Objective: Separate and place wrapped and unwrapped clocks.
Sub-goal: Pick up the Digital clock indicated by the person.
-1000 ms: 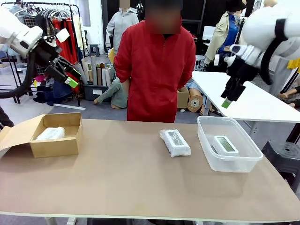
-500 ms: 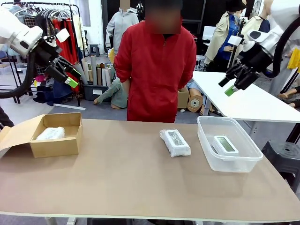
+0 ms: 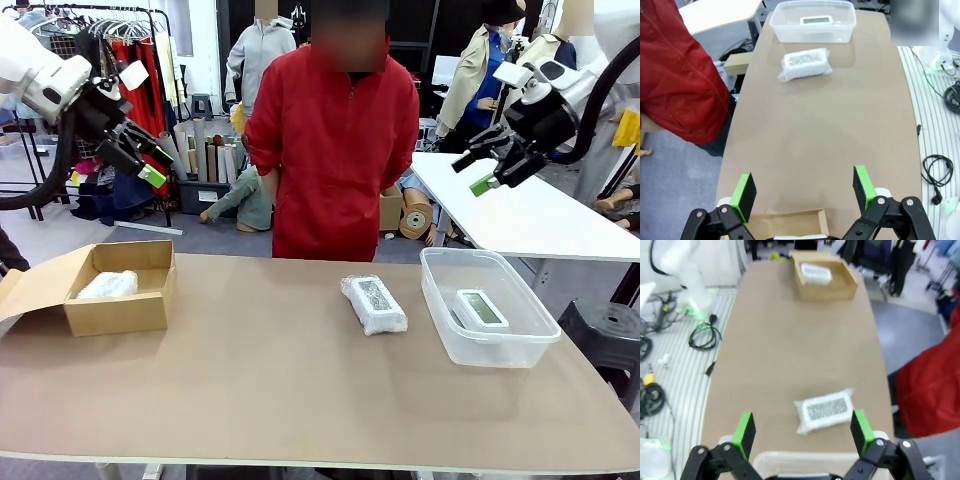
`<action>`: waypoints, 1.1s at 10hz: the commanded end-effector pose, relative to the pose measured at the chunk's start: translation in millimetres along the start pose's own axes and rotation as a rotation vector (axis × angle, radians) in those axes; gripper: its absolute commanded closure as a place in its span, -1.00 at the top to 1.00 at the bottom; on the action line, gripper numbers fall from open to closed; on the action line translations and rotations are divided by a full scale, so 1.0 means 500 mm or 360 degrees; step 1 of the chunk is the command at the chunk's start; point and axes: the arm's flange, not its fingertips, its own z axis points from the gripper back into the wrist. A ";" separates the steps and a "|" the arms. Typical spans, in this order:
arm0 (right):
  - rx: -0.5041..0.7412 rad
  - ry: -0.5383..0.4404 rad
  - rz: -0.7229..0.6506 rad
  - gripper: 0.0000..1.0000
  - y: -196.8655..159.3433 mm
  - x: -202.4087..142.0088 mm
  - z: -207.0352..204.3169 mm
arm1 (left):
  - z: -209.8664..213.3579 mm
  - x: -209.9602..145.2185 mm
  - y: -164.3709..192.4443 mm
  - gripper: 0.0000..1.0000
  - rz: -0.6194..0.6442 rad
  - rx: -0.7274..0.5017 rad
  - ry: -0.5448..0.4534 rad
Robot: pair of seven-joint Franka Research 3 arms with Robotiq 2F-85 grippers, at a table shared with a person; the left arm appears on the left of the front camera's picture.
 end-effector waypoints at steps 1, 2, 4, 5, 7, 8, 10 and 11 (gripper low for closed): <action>-0.0032 -0.0209 -0.0013 1.00 -0.014 0.005 0.029 | 0.001 0.001 -0.002 1.00 -0.0010 0.0000 0.0002; -0.0059 -0.0281 -0.0078 1.00 -0.021 0.001 0.041 | 0.001 0.001 -0.002 1.00 -0.0010 0.0000 0.0002; -0.0172 -0.0358 -0.0217 1.00 -0.033 -0.011 0.047 | 0.001 0.001 -0.002 1.00 -0.0010 0.0000 0.0002; -0.0197 -0.0358 -0.0251 1.00 -0.036 -0.017 0.049 | 0.001 0.001 -0.002 1.00 -0.0010 0.0000 0.0002; -0.0271 -0.0330 -0.0332 1.00 -0.040 -0.026 0.048 | 0.001 0.001 -0.002 1.00 -0.0010 0.0000 0.0002; -0.0177 -0.0325 -0.0222 1.00 -0.034 -0.035 0.054 | 0.001 0.001 -0.002 1.00 -0.0010 0.0000 0.0002; -0.0177 -0.0325 -0.0222 1.00 -0.034 -0.035 0.054 | 0.001 0.001 -0.002 1.00 -0.0010 0.0000 0.0002; -0.0177 -0.0325 -0.0222 1.00 -0.034 -0.035 0.054 | 0.001 0.001 -0.002 1.00 -0.0010 0.0000 0.0002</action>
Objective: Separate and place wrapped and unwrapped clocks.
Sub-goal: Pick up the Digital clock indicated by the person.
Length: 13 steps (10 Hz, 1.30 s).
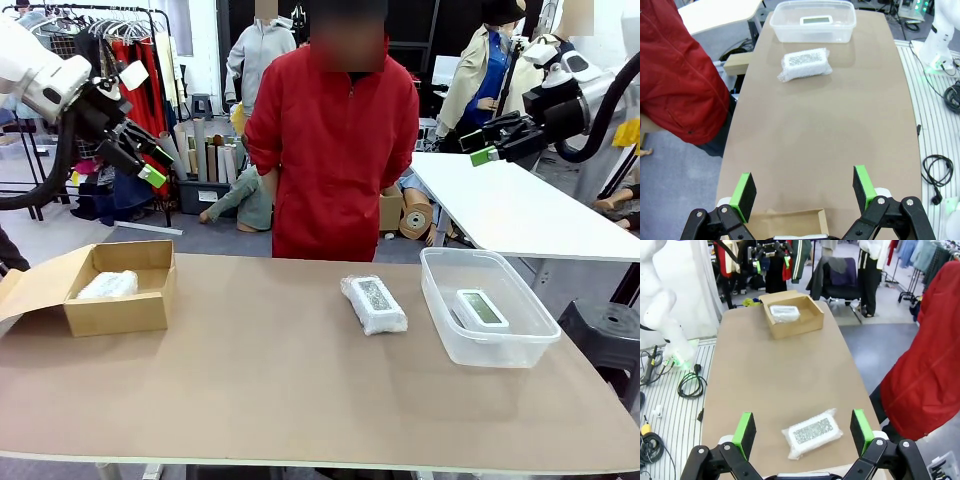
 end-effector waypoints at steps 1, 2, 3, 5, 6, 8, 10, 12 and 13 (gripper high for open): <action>0.0011 -0.0006 0.0032 1.00 0.003 0.003 0.003 | 0.001 0.001 -0.002 1.00 -0.0010 0.0000 0.0002; 0.0011 -0.0006 0.0032 1.00 0.003 0.003 0.003 | 0.001 0.001 -0.002 1.00 -0.0010 0.0000 0.0002; 0.0011 -0.0006 0.0032 1.00 0.003 0.003 0.003 | 0.001 0.001 -0.002 1.00 -0.0010 0.0000 0.0002; 0.0011 -0.0006 0.0032 1.00 0.003 0.003 0.003 | 0.001 0.001 -0.002 1.00 -0.0010 0.0000 0.0002; 0.0011 -0.0006 0.0032 1.00 0.003 0.003 0.003 | 0.001 0.001 -0.002 1.00 -0.0010 0.0000 0.0002; 0.0011 -0.0006 0.0032 1.00 0.003 0.003 0.003 | 0.001 0.001 -0.002 1.00 -0.0010 0.0000 0.0002; 0.0011 -0.0006 0.0032 1.00 0.003 0.003 0.003 | 0.001 0.001 -0.002 1.00 -0.0010 0.0000 0.0002; 0.0011 -0.0006 0.0032 1.00 0.003 0.003 0.003 | 0.001 0.001 -0.002 1.00 -0.0010 0.0000 0.0002; 0.0011 -0.0006 0.0032 1.00 0.003 0.003 0.003 | 0.001 0.001 -0.002 1.00 -0.0010 0.0000 0.0002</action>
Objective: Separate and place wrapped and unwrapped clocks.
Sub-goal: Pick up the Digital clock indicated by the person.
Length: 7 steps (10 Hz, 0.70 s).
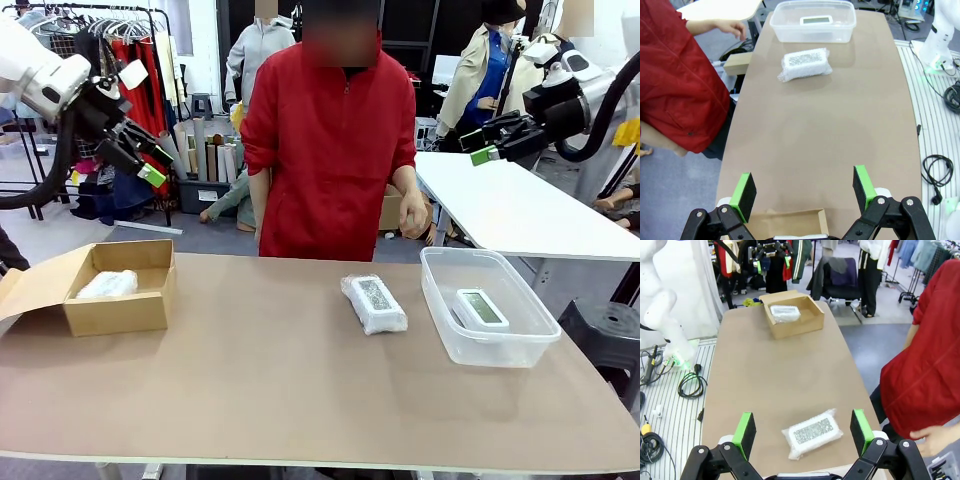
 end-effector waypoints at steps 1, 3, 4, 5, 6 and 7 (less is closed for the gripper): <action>0.0010 -0.0006 0.0031 1.00 0.003 0.003 0.003 | 0.001 0.001 -0.002 1.00 -0.0010 0.0000 0.0002; 0.0010 -0.0006 0.0031 1.00 0.003 0.003 0.003 | 0.001 0.001 -0.002 1.00 -0.0010 0.0000 0.0002; 0.0010 -0.0006 0.0031 1.00 0.003 0.003 0.003 | 0.001 0.001 -0.002 1.00 -0.0010 0.0000 0.0002; 0.0010 -0.0006 0.0031 1.00 0.003 0.003 0.003 | 0.001 0.001 -0.002 1.00 -0.0010 0.0000 0.0002; 0.0010 -0.0006 0.0031 1.00 0.003 0.003 0.003 | 0.001 0.001 -0.002 1.00 -0.0010 0.0000 0.0002; 0.0010 -0.0006 0.0031 1.00 0.003 0.003 0.003 | 0.001 0.001 -0.002 1.00 -0.0010 0.0000 0.0002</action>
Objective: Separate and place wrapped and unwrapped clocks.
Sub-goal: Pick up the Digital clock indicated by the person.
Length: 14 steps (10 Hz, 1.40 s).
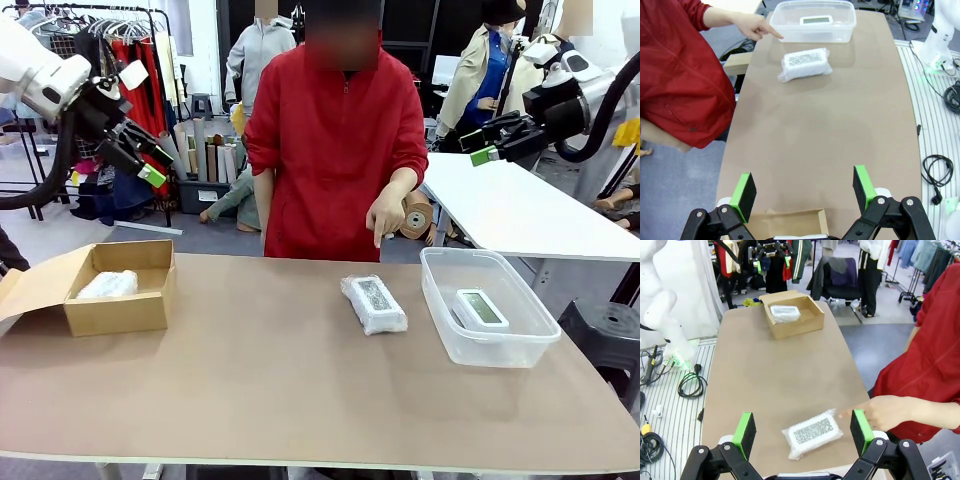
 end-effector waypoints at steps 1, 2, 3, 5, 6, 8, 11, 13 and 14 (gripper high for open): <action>0.0010 -0.0006 0.0031 1.00 0.003 0.003 0.003 | 0.001 0.001 -0.002 1.00 -0.0010 0.0000 0.0002; 0.0010 -0.0006 0.0031 1.00 0.003 0.003 0.003 | 0.001 0.001 -0.002 1.00 -0.0010 0.0000 0.0002; 0.0010 -0.0006 0.0031 1.00 0.003 0.003 0.003 | 0.001 0.001 -0.002 1.00 -0.0010 0.0000 0.0002; 0.0010 -0.0006 0.0031 1.00 0.003 0.003 0.003 | 0.001 0.001 -0.002 1.00 -0.0010 0.0000 0.0002; 0.0010 -0.0006 0.0031 1.00 0.003 0.003 0.003 | 0.001 0.001 -0.002 1.00 -0.0010 0.0000 0.0002; 0.0010 -0.0006 0.0031 1.00 0.003 0.003 0.003 | 0.001 0.001 -0.002 1.00 -0.0010 0.0000 0.0002; 0.0010 -0.0006 0.0031 1.00 0.003 0.003 0.003 | 0.001 0.001 -0.002 1.00 -0.0010 0.0000 0.0002; 0.0010 -0.0006 0.0031 1.00 0.003 0.003 0.003 | 0.001 0.001 -0.002 1.00 -0.0010 0.0000 0.0002; 0.0010 -0.0006 0.0031 1.00 0.003 0.003 0.003 | 0.001 0.001 -0.002 1.00 -0.0010 0.0000 0.0002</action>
